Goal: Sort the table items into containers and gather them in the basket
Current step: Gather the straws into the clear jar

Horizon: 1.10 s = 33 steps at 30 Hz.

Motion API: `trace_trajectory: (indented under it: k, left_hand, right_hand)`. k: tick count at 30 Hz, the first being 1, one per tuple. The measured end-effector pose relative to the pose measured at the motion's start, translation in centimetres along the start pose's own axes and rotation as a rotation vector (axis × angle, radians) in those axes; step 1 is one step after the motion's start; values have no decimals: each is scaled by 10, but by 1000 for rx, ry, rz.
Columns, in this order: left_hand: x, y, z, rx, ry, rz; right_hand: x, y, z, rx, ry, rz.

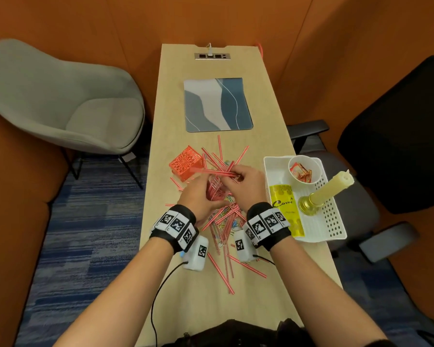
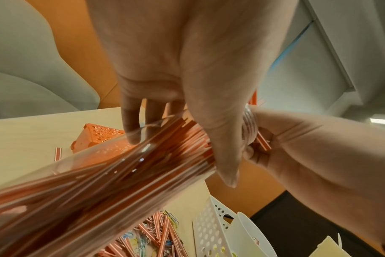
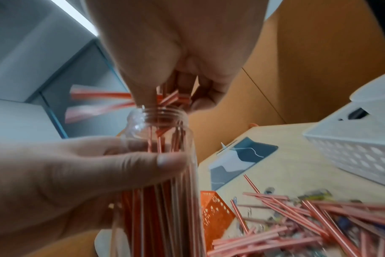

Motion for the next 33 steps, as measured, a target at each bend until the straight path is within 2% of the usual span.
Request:
trace_trajectory:
  k: [3, 6, 11, 16, 19, 21, 25, 27, 30, 33]
  left_hand:
    - [1, 5, 4, -19, -5, 65]
    - [0, 11, 10, -43, 2, 132]
    - [-1, 19, 17, -57, 14, 179]
    - [-7, 24, 20, -79, 3, 156]
    - [-12, 27, 18, -111, -18, 178]
    - [-15, 28, 17, -115, -24, 179]
    - [-15, 25, 18, -105, -8, 141]
    - [-16, 22, 19, -85, 1, 130]
    - [-20, 18, 19, -59, 10, 104]
    - [-24, 18, 18, -65, 13, 72]
  right_hand:
    - [11, 1, -4, 29, -41, -41]
    - [25, 5, -6, -43, -14, -58]
    - [31, 10, -12, -166, -66, -110]
    - [37, -7, -8, -61, -44, -29]
    - [41, -10, -4, -120, 42, 76]
    - [44, -10, -2, -144, 70, 54]
    - [41, -5, -2, -158, 20, -48]
    - [37, -7, -3, -105, -17, -4]
    - [42, -13, -4, -25, 27, 129]
    - [40, -2, -6, -146, -39, 29]
Point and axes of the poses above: each hand's wrist, its own z-axis towards the middle knuckle, its own y-axis out of the palm, x = y × z, the point moved 7 cm from there along z, towards the middle knuckle, and after that the axes turned 10 degrees about z, right-handed, at the moved point
